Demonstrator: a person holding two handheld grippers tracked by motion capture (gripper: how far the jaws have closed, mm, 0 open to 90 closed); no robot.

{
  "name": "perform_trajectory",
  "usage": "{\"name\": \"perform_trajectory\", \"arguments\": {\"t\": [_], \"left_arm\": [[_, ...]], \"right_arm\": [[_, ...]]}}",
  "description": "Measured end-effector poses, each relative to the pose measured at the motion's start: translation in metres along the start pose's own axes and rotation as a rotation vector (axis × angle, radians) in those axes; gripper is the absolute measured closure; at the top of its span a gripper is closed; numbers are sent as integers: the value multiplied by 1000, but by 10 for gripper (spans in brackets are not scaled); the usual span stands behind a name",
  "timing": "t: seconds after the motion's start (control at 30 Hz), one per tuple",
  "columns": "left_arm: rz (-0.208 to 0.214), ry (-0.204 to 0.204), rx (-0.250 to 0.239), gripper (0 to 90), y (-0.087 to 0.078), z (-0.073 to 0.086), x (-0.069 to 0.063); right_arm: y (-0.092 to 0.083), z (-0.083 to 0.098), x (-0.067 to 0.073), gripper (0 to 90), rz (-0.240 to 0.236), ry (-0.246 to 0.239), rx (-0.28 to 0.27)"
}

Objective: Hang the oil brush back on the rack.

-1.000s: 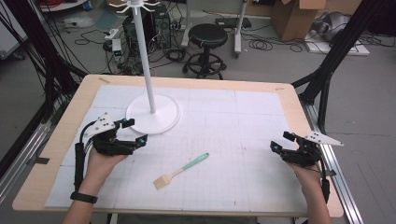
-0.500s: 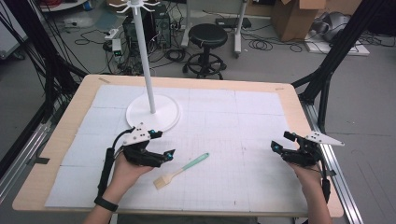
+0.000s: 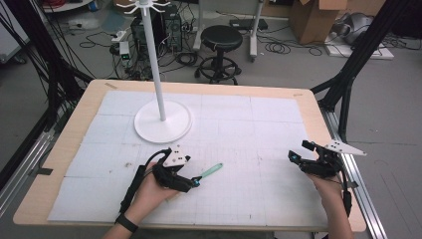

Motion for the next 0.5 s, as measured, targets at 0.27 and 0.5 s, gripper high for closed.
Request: {"name": "perform_trajectory", "arguments": {"t": [0.27, 0.5], "left_arm": [[3, -24, 68, 321, 10, 9, -3], [30, -36, 94, 486, 11, 13, -6]], "right_arm": [[0, 0, 0, 154, 0, 0, -2], [0, 0, 0, 154, -1, 1, -2]]}}
Point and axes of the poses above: each handheld gripper's, and its own axes: y roughly forward along the jaws, z roughly out of its underside, x roughly to its left, the point moved 10 cm from there along y, roughly forward along the jaws, and after that the axes turned 15 degrees about z, right-handed, at the moved point
